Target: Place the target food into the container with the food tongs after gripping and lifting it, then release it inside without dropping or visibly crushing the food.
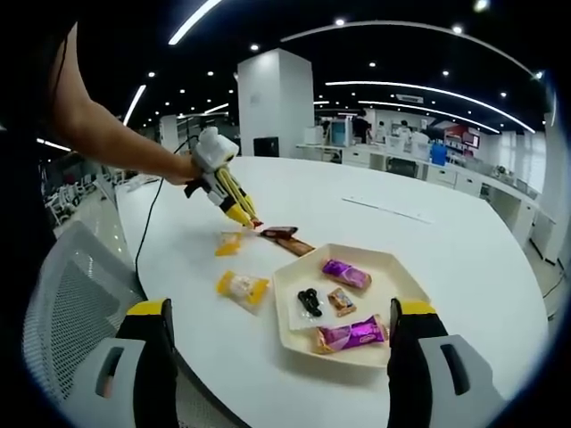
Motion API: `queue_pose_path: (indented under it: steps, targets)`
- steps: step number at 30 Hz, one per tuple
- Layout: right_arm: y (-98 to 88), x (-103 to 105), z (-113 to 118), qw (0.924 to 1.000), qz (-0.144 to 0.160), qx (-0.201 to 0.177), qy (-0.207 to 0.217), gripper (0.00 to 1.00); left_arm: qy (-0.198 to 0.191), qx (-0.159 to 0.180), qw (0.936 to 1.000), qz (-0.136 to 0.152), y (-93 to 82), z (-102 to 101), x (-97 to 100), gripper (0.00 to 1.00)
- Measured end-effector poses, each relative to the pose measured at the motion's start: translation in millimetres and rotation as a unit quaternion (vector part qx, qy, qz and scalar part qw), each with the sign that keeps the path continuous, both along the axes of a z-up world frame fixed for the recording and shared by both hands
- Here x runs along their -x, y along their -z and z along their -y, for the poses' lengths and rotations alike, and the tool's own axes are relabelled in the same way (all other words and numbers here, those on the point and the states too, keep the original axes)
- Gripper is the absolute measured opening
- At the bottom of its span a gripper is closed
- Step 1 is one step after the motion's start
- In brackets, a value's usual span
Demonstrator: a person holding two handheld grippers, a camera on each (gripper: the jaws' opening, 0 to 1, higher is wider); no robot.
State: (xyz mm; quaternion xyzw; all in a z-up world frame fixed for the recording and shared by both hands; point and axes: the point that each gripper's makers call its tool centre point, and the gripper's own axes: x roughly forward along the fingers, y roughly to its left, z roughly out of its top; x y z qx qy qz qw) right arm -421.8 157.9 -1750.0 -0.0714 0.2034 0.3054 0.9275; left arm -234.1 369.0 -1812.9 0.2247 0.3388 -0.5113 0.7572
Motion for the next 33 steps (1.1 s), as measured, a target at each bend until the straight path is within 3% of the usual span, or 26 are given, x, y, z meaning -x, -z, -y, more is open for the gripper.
queue_pose_path:
  steps: [7, 19, 33]
  targets:
    - [4.1, 1.1, -1.0, 0.9998, 0.001, 0.018, -0.012, 0.99, 0.013, 0.0, 0.9999, 0.011, -16.8, 1.2, -3.3, 0.19]
    - [3.4, 0.2, 0.7, 0.9999, 0.001, 0.01, -0.008, 0.99, 0.007, 0.002, 0.9999, 0.015, -45.3, -10.9, -10.9, 0.19]
    - [3.6, 0.2, 1.6, 0.9998, 0.004, 0.016, -0.008, 0.99, 0.012, -0.004, 0.9996, 0.025, -54.6, -12.3, -9.0, 0.19]
